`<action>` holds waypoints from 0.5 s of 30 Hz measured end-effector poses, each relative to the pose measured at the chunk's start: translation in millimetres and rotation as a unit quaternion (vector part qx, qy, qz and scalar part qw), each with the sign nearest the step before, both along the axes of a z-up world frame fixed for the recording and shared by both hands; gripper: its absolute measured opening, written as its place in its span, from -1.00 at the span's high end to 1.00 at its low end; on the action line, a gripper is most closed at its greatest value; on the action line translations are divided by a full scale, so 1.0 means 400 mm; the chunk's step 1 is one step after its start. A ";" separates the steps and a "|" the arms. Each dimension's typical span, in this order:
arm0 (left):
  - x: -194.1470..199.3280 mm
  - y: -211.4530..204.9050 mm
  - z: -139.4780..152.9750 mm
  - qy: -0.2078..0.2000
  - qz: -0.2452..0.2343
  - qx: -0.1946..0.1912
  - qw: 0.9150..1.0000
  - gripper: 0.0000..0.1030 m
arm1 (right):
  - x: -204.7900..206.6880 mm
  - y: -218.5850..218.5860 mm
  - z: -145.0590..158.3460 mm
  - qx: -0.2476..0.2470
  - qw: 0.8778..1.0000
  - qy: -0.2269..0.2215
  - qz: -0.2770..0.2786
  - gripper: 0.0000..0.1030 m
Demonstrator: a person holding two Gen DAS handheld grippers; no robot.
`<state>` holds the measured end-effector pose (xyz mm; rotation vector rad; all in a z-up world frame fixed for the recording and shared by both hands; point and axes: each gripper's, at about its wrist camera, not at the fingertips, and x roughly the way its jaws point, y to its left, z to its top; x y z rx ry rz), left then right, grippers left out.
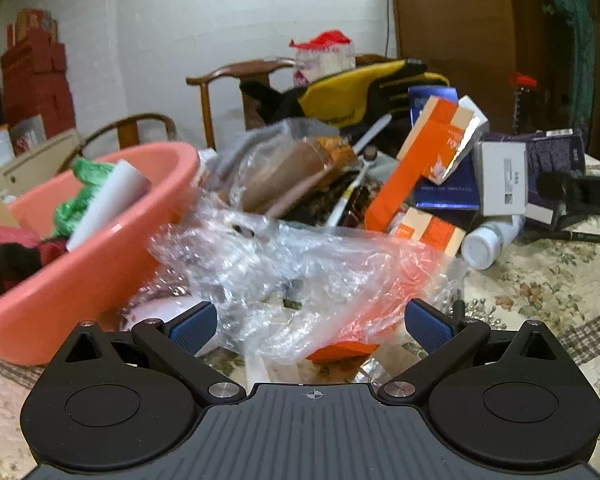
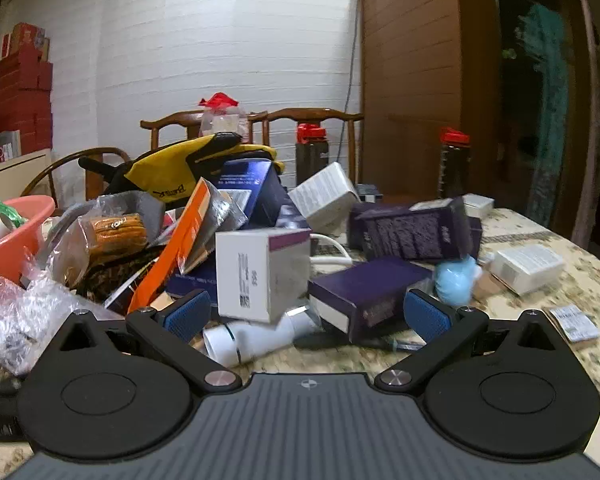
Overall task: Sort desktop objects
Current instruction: 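Reach the right gripper into the pile toward the orange plastic strip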
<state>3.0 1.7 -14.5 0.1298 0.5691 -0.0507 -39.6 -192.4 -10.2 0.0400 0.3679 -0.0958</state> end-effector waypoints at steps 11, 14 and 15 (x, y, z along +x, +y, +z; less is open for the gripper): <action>0.016 0.003 -0.008 -0.001 -0.058 0.002 0.998 -1.00 | 0.109 0.014 -0.025 0.028 0.998 0.040 0.025 -0.99; 0.053 0.011 -0.014 -0.003 -0.027 0.022 0.999 -1.00 | 0.092 0.031 -0.032 0.053 0.995 0.042 0.069 -0.99; 0.065 0.018 -0.015 -0.004 -0.019 0.022 1.000 -1.00 | 0.091 0.039 -0.032 0.052 0.995 0.044 0.072 -0.99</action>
